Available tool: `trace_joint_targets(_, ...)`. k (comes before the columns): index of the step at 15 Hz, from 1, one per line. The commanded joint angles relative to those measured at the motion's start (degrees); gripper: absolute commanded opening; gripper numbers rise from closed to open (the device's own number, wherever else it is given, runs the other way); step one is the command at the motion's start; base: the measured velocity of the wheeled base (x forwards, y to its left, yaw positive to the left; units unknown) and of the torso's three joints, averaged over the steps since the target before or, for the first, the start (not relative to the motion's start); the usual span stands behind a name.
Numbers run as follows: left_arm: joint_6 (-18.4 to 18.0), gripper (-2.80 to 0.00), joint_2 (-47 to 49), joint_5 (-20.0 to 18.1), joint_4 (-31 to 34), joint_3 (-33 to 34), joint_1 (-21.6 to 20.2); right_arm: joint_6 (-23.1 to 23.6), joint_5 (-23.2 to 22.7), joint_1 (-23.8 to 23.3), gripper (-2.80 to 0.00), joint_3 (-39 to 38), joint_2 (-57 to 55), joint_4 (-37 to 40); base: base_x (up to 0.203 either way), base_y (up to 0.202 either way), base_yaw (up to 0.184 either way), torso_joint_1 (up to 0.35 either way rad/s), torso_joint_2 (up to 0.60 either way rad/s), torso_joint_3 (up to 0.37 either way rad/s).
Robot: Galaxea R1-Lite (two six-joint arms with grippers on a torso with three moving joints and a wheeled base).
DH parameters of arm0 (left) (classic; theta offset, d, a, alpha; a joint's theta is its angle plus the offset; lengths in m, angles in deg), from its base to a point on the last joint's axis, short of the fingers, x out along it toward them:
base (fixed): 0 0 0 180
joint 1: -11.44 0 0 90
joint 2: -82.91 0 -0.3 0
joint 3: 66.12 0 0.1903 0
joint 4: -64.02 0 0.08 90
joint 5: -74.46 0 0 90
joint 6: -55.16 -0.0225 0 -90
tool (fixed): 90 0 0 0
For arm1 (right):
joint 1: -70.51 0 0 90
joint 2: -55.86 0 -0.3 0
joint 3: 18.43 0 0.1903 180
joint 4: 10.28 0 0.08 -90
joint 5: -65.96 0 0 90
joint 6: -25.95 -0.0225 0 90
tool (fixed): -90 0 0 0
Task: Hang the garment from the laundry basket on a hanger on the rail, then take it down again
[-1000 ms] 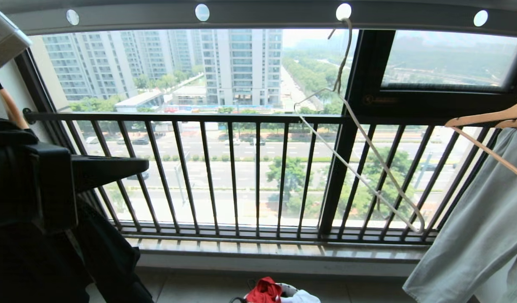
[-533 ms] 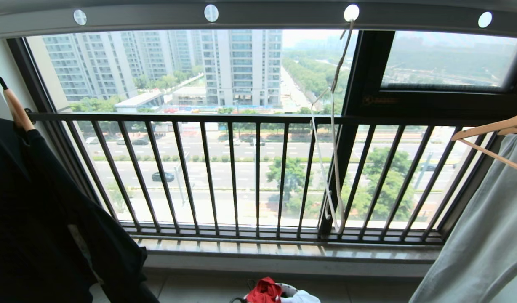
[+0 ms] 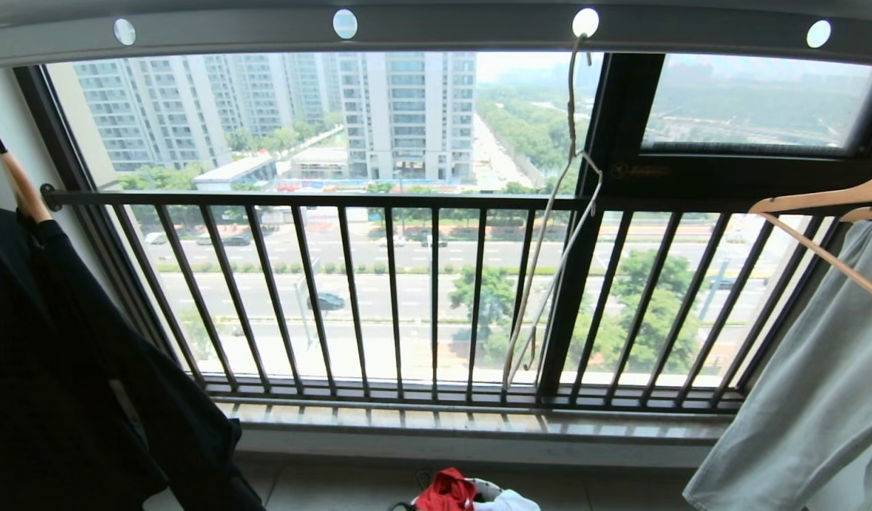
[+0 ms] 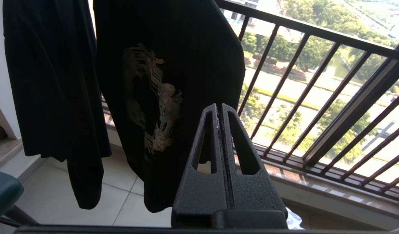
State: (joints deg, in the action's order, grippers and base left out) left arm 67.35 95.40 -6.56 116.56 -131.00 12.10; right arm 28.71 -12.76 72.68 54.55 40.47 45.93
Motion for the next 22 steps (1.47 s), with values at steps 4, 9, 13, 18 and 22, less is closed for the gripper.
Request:
trace_joint_targets(4, -3.51, -2.8, -12.25, -2.4, -2.97, 20.62, -0.73, 0.01, -9.5, -1.65, -2.8, -13.21, 12.13, 1.05, 0.0, 0.0, 0.0, 0.0, 0.0, 0.0)
trace_joint_targets(9, -4.27, -2.8, -12.39, -4.47, -29.59, 39.87, -0.67, 0.02, -12.96, -1.72, -2.8, -33.26, 15.23, -15.56, 0.0, 0.0, 0.0, 0.0, 0.0, 0.0)
trace_joint_targets(13, -9.47, -2.8, -12.41, -5.63, -29.17, 41.52, -0.66, 0.84, -16.02, -1.73, -2.8, -48.01, 15.32, -33.02, 0.0, 0.0, 0.0, 0.0, 0.0, 0.0)
trace_joint_targets(18, -9.29, -2.8, -12.4, -5.63, -29.17, 41.52, -0.66, 6.12, -13.29, -1.82, -2.8, -49.7, 15.39, -34.07, 0.0, 0.0, 0.0, 0.0, 0.0, 0.0)
trace_joint_targets(22, -7.09, -2.8, -12.46, -5.63, -29.26, 41.52, -0.68, 2.08, -13.32, -1.73, -2.8, -49.43, 15.3, -31.61, 0.0, 0.0, 0.0, 0.0, 0.0, 0.0)
